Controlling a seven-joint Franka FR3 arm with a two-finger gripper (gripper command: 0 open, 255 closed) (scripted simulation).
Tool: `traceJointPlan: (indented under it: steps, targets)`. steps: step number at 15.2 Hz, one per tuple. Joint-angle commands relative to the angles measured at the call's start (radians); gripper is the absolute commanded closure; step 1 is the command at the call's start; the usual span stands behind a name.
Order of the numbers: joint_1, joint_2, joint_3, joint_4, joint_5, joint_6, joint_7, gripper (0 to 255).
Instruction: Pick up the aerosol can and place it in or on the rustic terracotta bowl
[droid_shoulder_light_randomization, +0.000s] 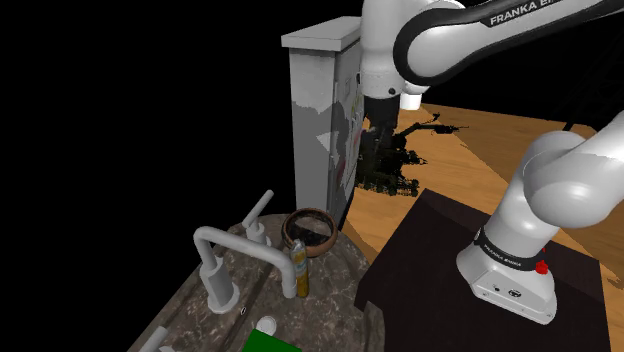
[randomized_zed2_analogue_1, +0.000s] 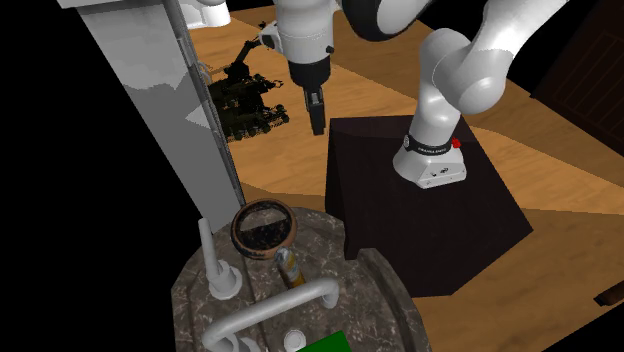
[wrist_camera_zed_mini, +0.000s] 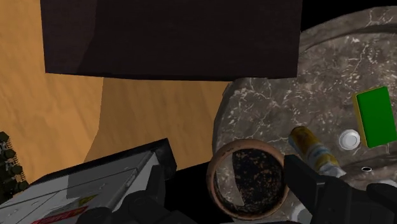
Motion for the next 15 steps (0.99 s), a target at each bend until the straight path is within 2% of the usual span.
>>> traceJointPlan:
  steps: [1,9,15]
  targets:
    - [0.012,0.051,0.019,-0.006,0.012,0.066,0.010,0]
    - [0.052,0.317,0.113,0.036,0.022,0.313,0.078,0]
    - [0.076,0.540,0.172,0.118,-0.037,0.466,0.157,0]
